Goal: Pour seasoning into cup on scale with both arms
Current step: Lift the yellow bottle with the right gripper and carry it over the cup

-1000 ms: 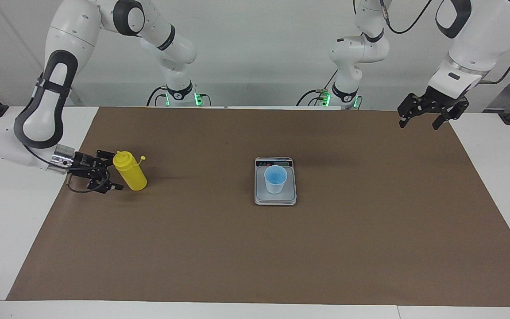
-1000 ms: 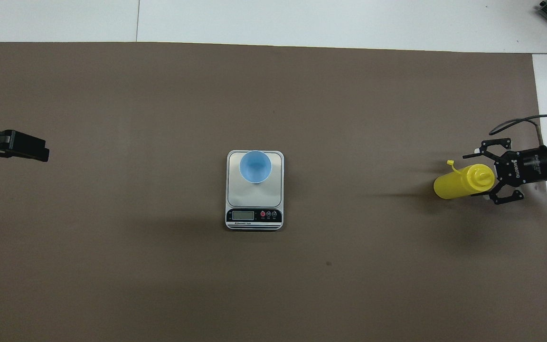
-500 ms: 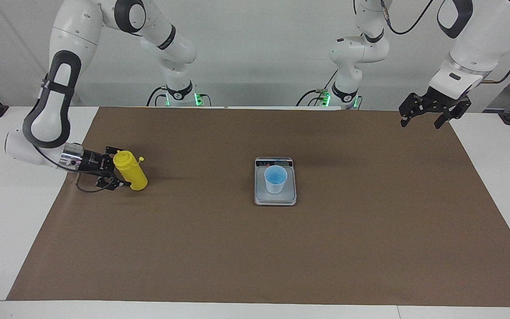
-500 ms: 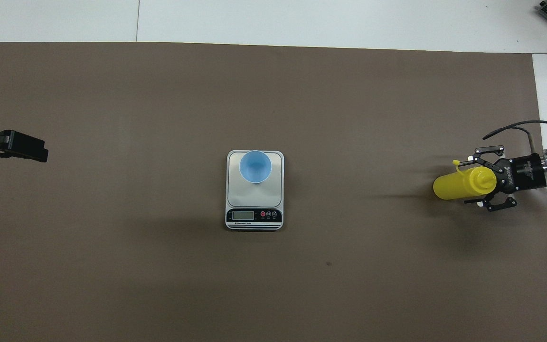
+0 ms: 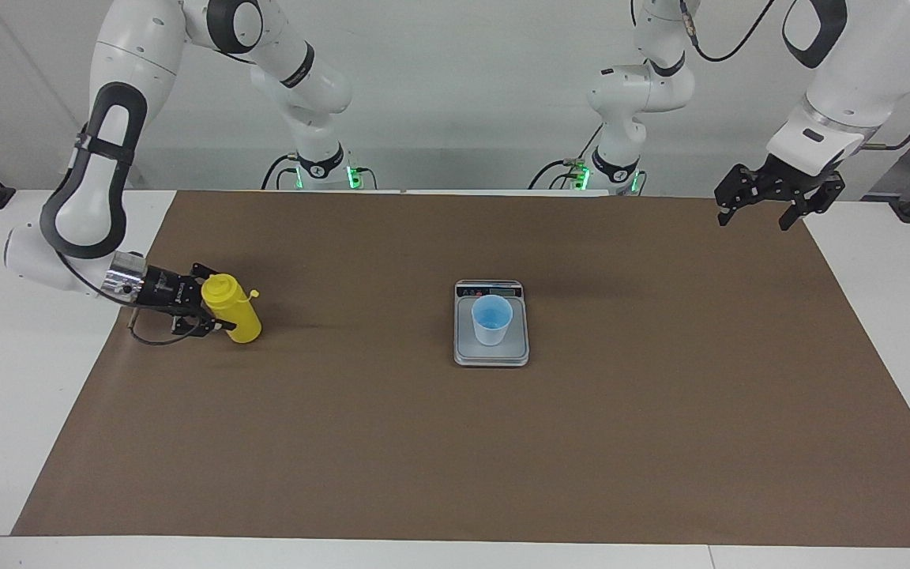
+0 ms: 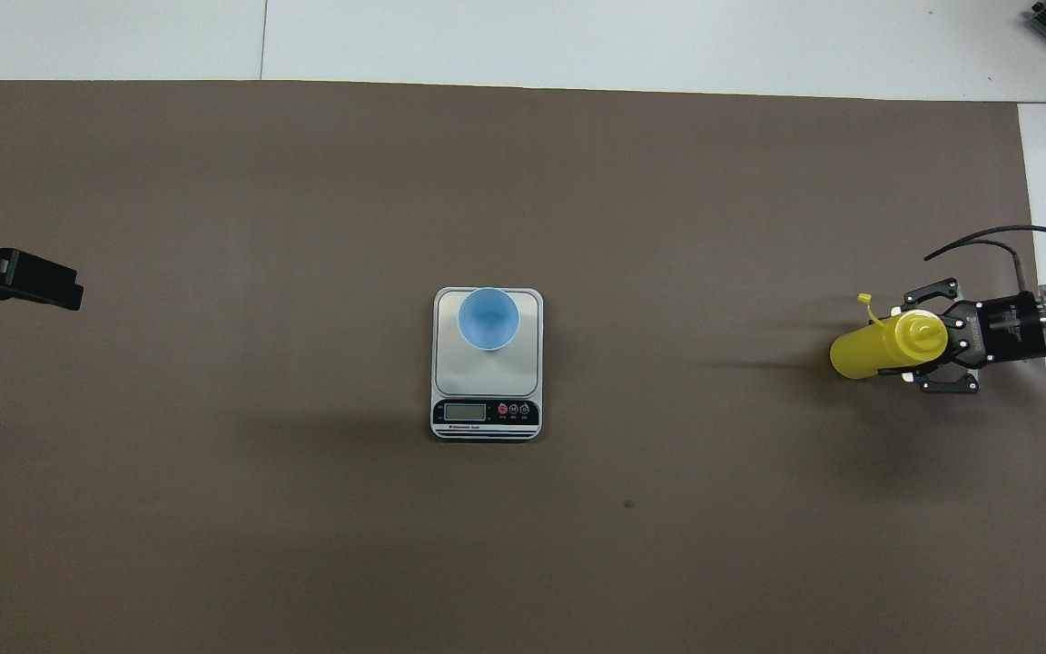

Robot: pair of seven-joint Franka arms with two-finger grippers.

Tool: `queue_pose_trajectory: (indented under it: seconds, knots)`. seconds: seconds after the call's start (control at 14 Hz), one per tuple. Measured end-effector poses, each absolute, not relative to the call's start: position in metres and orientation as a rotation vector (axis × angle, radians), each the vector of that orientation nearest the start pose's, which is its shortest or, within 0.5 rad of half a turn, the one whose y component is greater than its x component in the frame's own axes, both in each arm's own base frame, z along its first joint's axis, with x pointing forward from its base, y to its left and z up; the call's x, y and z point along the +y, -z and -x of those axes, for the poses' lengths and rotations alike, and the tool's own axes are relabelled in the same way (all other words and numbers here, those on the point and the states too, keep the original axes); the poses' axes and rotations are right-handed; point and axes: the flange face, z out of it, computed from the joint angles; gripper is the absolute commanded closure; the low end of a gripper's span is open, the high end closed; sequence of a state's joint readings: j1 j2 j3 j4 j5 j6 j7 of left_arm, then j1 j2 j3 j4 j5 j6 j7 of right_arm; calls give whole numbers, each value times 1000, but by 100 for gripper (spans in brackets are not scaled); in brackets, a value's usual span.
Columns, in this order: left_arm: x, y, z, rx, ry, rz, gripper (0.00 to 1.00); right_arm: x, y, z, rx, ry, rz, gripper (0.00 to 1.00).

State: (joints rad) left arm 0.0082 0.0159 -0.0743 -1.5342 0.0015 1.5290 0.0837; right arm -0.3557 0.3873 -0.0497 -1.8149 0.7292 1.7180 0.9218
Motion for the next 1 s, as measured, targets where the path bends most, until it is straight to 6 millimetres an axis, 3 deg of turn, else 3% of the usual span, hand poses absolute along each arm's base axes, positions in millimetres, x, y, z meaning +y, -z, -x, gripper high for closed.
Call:
queue_pose_trajectory:
  seconds: [0.29,0.43,0.79,1.0]
  knots:
    - [-38,-629,-554,202,-33,3135,0,-109,-377,-605,1939,-630,1716,100]
    - [-38,-629,-554,201,-33,3135,0,-75,-398,-617,2016,-518,1722,100]
    - [-38,-629,-554,198,-34,3135,0,10,-418,-640,2097,-262,1736,100]
    - [-38,-629,-554,195,-34,3135,0,65,-428,-642,2066,-138,1815,100]
